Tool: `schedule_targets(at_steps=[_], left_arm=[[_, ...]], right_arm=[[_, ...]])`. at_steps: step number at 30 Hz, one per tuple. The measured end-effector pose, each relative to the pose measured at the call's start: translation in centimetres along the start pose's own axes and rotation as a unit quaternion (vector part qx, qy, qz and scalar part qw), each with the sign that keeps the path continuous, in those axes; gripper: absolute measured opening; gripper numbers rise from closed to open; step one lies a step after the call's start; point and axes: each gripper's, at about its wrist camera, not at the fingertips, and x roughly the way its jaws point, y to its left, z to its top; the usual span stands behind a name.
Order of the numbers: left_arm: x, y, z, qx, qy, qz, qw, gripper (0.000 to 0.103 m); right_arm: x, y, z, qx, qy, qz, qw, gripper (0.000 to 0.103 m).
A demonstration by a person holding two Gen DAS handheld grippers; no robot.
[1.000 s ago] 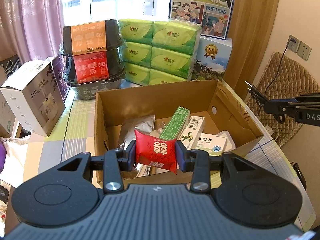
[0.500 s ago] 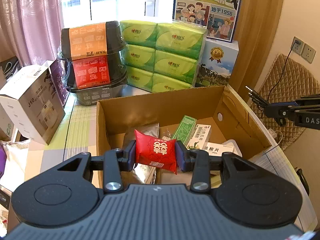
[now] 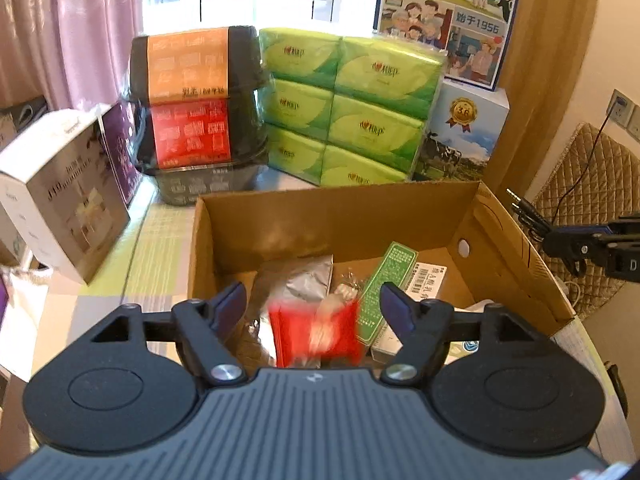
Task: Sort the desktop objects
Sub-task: 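Lower the candy packet and cable into the box and open both tools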
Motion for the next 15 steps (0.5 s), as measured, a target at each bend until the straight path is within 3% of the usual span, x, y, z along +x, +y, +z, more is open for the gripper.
schedule_targets(at_steps=[15], left_arm=[[0.6,0.4,-1.5,0.014,0.022,0.01,0.9996,0.069]], right_arm=[[1.3,0.3,-0.4,0.004,0.008,0.006,1.0,0.01]])
